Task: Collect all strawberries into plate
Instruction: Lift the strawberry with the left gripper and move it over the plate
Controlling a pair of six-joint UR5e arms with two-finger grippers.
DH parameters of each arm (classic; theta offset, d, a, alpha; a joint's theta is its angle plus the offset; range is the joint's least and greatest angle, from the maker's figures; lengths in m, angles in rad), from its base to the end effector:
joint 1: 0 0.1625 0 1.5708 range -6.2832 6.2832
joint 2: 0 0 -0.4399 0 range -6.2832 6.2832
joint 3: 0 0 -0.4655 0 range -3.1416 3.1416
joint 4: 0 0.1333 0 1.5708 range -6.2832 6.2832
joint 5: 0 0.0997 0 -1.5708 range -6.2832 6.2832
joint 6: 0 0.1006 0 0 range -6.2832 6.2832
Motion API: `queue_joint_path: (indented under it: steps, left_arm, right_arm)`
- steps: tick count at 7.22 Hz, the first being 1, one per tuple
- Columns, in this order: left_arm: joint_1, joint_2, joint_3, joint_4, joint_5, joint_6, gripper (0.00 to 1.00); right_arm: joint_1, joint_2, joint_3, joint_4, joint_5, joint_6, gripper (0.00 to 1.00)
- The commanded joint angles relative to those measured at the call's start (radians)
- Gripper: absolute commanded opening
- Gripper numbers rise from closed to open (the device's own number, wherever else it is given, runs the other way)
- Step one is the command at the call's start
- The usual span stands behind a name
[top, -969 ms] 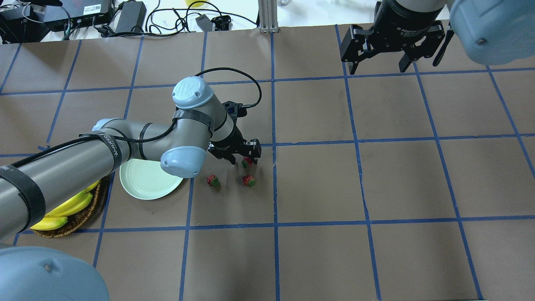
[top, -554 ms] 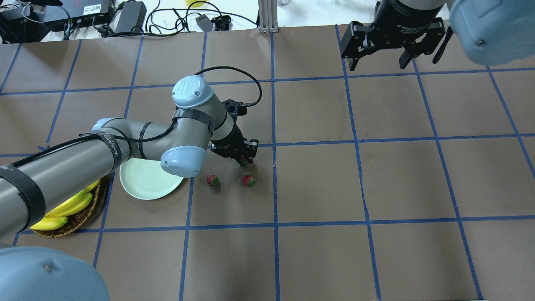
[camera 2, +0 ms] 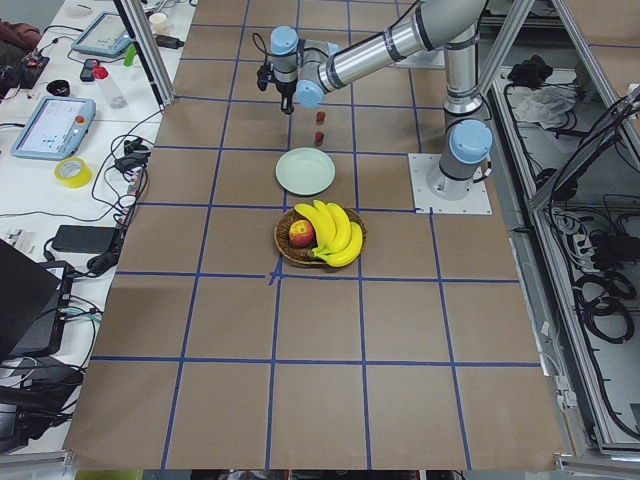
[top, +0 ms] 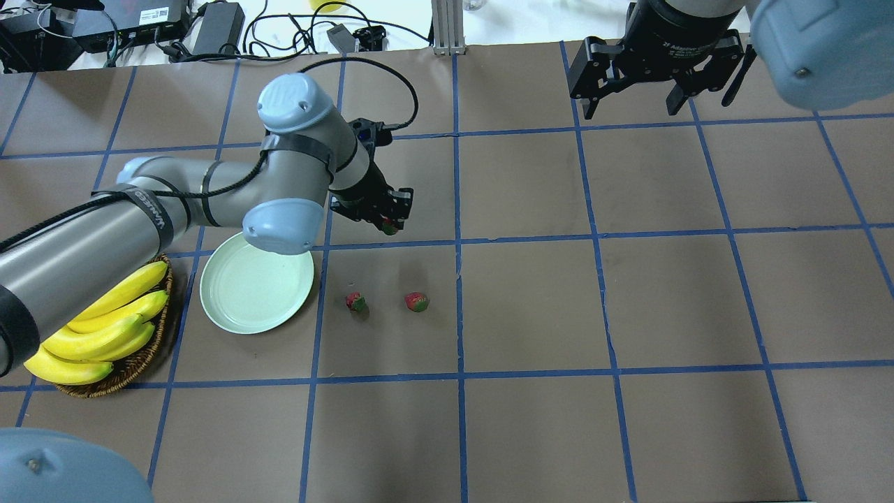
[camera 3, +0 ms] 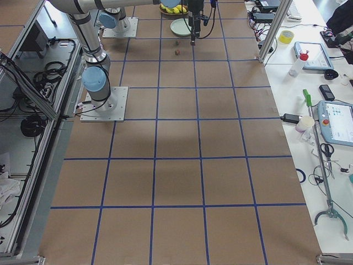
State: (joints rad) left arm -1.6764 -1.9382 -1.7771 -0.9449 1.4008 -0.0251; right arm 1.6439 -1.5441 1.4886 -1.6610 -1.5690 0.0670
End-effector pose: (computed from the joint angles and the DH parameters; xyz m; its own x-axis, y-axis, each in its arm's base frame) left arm -0.2184 -0.6342 0.2266 -0.9815 0.0877 0.1702 0.0807 0.9956 -0.0479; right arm 0.1762 -0.5785 0.5430 -0.9999 -0.0071 -0.0115 -0.0053 0.9895 -0.1447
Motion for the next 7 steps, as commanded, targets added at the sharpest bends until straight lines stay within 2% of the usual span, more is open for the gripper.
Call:
queue_joint_path:
  steps: [1, 3, 5, 7]
  left_arm:
    - [0.140, 0.033, 0.059, -0.095, 0.061, 0.180, 0.00]
    - [0.237, 0.038, 0.023, -0.104, 0.170, 0.363, 0.00]
    - [0.363, 0.039, -0.104, -0.091, 0.161, 0.552, 0.00]
    - [0.389, 0.032, -0.151, -0.090, 0.155, 0.580, 0.00]
  right_arm:
    - [-0.001, -0.001, -0.001, -0.002, -0.003, -0.001, 1.00]
    - [0.000, -0.002, -0.001, -0.003, -0.005, -0.001, 1.00]
    - [-0.001, -0.004, -0.001, -0.002, -0.005, 0.002, 1.00]
    - [-0.001, -0.004, 0.001, 0.000, -0.003, 0.000, 1.00]
